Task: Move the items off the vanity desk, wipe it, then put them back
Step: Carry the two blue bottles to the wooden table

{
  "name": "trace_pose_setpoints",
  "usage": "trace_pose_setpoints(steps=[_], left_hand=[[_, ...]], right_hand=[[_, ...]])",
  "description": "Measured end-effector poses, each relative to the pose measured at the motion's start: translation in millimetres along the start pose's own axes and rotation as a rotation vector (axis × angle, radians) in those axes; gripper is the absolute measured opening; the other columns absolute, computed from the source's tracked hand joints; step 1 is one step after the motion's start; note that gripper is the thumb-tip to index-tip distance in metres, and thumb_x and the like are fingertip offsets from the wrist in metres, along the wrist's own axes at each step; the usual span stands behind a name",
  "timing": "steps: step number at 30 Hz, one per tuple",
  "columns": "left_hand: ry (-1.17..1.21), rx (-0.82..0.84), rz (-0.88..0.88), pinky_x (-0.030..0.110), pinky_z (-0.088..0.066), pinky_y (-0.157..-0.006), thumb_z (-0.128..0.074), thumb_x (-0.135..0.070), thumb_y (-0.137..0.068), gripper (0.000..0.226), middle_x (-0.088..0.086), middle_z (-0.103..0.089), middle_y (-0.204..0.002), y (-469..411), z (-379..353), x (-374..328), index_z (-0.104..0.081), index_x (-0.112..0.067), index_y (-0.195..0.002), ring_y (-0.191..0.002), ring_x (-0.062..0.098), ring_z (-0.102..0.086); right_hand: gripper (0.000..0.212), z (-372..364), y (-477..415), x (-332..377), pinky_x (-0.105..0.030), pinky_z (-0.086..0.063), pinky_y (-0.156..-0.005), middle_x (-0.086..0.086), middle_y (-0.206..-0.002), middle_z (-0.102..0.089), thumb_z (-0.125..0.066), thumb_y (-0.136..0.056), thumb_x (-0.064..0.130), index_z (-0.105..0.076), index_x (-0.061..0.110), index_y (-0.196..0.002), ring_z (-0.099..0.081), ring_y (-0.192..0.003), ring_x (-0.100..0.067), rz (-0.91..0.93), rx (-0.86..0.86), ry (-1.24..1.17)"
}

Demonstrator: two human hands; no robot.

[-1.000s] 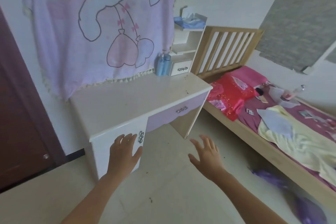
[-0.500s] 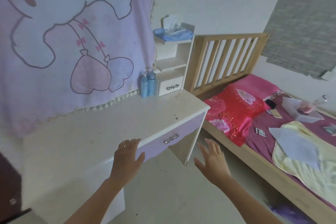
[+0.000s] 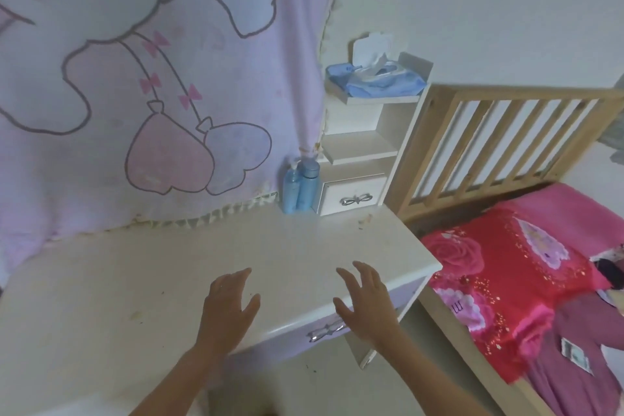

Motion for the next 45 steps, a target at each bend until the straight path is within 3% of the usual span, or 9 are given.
trace_pose_setpoints(steps=[11, 18, 22, 27, 31, 36, 40, 42, 45], left_hand=[[0.114, -0.032, 0.027, 0.044, -0.039, -0.093, -0.028, -0.054, -0.068, 0.080, 0.015, -0.059, -0.117, -177, -42, -12, -0.052, -0.004, -0.125, -0.112, 0.037, -0.048], [0.068, 0.041, 0.046, 0.041, -0.039, -0.095, -0.026, -0.058, -0.069, 0.084, 0.013, -0.055, -0.126, -219, -85, 1, -0.047, -0.005, -0.130, -0.115, 0.035, -0.049], [0.129, 0.108, 0.051, 0.028, -0.030, -0.101, -0.026, -0.064, -0.062, 0.092, 0.005, -0.045, -0.137, -258, -107, -1, -0.036, -0.013, -0.138, -0.124, 0.021, -0.042], [0.336, -0.004, 0.009, 0.001, -0.022, -0.092, -0.034, -0.088, -0.058, 0.109, -0.009, -0.039, -0.126, -301, -97, -13, -0.040, -0.008, -0.132, -0.110, -0.015, -0.027], [0.303, 0.111, 0.124, 0.003, -0.021, -0.096, -0.041, -0.083, -0.062, 0.085, -0.010, -0.042, -0.129, -326, -121, 0, -0.027, -0.042, -0.135, -0.117, -0.009, -0.033], [0.299, 0.189, 0.206, 0.026, -0.036, -0.100, -0.072, -0.026, -0.075, 0.064, 0.001, -0.050, -0.129, -338, -131, 0, -0.044, -0.014, -0.130, -0.121, 0.017, -0.046], [0.313, 0.236, 0.159, 0.013, -0.032, -0.079, -0.064, -0.043, -0.065, 0.067, 0.004, -0.059, -0.116, -342, -128, -6, -0.049, -0.012, -0.123, -0.107, 0.020, -0.054], [0.358, 0.248, 0.146, 0.014, -0.034, -0.075, -0.056, -0.055, -0.054, 0.076, -0.006, -0.058, -0.109, -342, -127, -4, -0.046, -0.023, -0.123, -0.097, 0.010, -0.054], [0.386, 0.245, 0.136, 0.009, -0.036, -0.071, -0.053, -0.056, -0.053, 0.060, -0.016, -0.056, -0.099, -336, -125, -2, -0.040, -0.043, -0.110, -0.085, -0.006, -0.051]], right_hand=[[0.046, -77, -152, -41, -0.024, -0.055, -0.064, -0.003, -0.103, -0.067, -0.036, -0.073, 0.050, -0.047, 0.027, -0.111, -0.068, -0.091, -0.019, -0.006, 0.104, -0.052], [0.046, -119, -199, -57, -0.037, -0.054, -0.075, -0.016, -0.109, -0.064, -0.040, -0.077, 0.043, -0.043, 0.022, -0.117, -0.064, -0.099, -0.033, -0.087, 0.141, -0.246], [0.045, -128, -239, -62, -0.043, -0.049, -0.084, -0.022, -0.122, -0.055, -0.042, -0.080, 0.039, -0.035, 0.025, -0.122, -0.055, -0.110, -0.039, -0.149, 0.107, -0.443], [0.057, -136, -288, -67, -0.043, -0.047, -0.087, -0.022, -0.129, -0.046, -0.062, -0.079, 0.018, -0.027, 0.031, -0.122, -0.046, -0.118, -0.041, -0.176, 0.008, -0.588], [0.068, -152, -309, -65, -0.044, -0.048, -0.086, -0.024, -0.127, -0.048, -0.075, -0.070, 0.005, -0.031, 0.030, -0.116, -0.048, -0.116, -0.043, -0.123, 0.011, -0.592], [0.066, -175, -317, -68, -0.047, -0.051, -0.083, -0.024, -0.120, -0.051, -0.075, -0.066, 0.003, -0.035, 0.031, -0.112, -0.053, -0.107, -0.043, -0.112, 0.053, -0.597], [0.068, -183, -320, -72, -0.042, -0.052, -0.079, -0.021, -0.113, -0.053, -0.075, -0.066, 0.008, -0.035, 0.032, -0.114, -0.056, -0.100, -0.039, -0.074, 0.066, -0.594], [0.064, -187, -323, -74, -0.040, -0.051, -0.083, -0.019, -0.113, -0.054, -0.074, -0.069, 0.013, -0.033, 0.034, -0.114, -0.055, -0.101, -0.037, -0.071, 0.087, -0.574], [0.064, -188, -323, -75, -0.037, -0.050, -0.082, -0.019, -0.108, -0.057, -0.077, -0.066, 0.014, -0.036, 0.031, -0.113, -0.057, -0.097, -0.037, -0.062, 0.078, -0.571]])
Point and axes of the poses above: each hand's wrist, its own y-axis away from the middle knuckle, its own z-axis out of the back of the hand, x = y × z, the point moved 9 cm from there along -y, towards the middle knuckle
